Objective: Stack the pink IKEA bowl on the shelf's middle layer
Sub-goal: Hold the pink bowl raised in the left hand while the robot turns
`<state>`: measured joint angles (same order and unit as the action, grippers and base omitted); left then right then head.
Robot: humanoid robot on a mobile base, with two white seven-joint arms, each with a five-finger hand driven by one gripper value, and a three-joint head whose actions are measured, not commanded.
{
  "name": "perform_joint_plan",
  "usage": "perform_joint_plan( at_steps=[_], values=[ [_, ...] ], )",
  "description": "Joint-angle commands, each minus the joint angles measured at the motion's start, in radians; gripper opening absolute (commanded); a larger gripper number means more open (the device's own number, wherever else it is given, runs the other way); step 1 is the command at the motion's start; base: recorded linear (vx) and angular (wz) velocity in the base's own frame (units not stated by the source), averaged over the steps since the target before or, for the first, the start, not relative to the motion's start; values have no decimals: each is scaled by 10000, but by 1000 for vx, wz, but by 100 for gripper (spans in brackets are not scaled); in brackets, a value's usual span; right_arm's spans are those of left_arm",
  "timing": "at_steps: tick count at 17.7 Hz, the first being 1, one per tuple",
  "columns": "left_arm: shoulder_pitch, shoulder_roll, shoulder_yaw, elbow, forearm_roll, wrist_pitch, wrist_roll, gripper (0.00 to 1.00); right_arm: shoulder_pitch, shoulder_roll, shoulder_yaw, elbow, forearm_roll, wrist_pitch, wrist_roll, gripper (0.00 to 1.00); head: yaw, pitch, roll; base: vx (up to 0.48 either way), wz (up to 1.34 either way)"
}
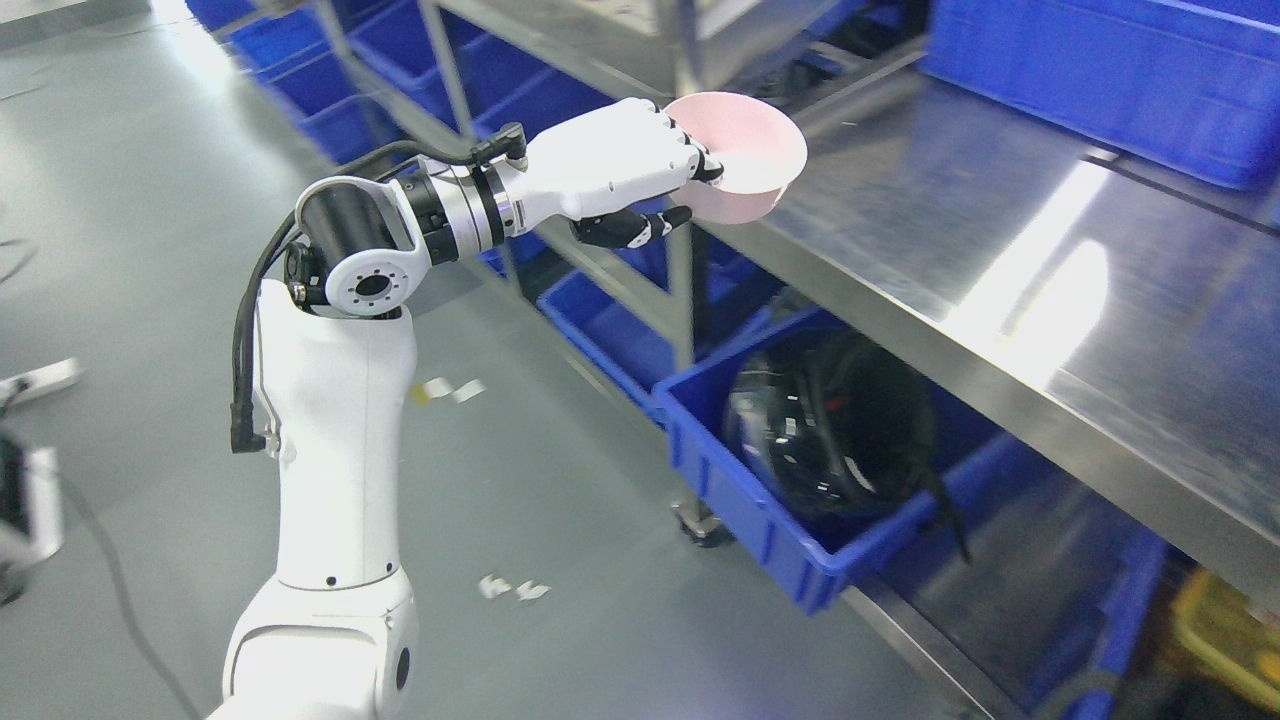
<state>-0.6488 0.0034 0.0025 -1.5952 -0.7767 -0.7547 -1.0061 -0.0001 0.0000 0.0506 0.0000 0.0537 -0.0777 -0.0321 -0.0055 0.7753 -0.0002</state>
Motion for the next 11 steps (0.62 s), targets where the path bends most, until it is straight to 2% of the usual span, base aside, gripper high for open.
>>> perform_joint_plan(
  at_steps=[1, 6, 11],
  values=[
    [337, 141, 267, -185, 82, -77, 28, 1, 232, -175, 0, -175, 0, -51, 60, 100, 0, 0, 0, 28, 1648],
    [353, 141, 267, -185, 82, -62, 28, 1, 232, -175, 0, -175, 0, -51, 60, 100, 0, 3, 0, 40, 1599],
    [353, 141, 282, -185, 82, 0, 59, 1, 232, -175, 0, -175, 0, -51, 60, 100, 0, 3, 0, 103, 907]
  ],
)
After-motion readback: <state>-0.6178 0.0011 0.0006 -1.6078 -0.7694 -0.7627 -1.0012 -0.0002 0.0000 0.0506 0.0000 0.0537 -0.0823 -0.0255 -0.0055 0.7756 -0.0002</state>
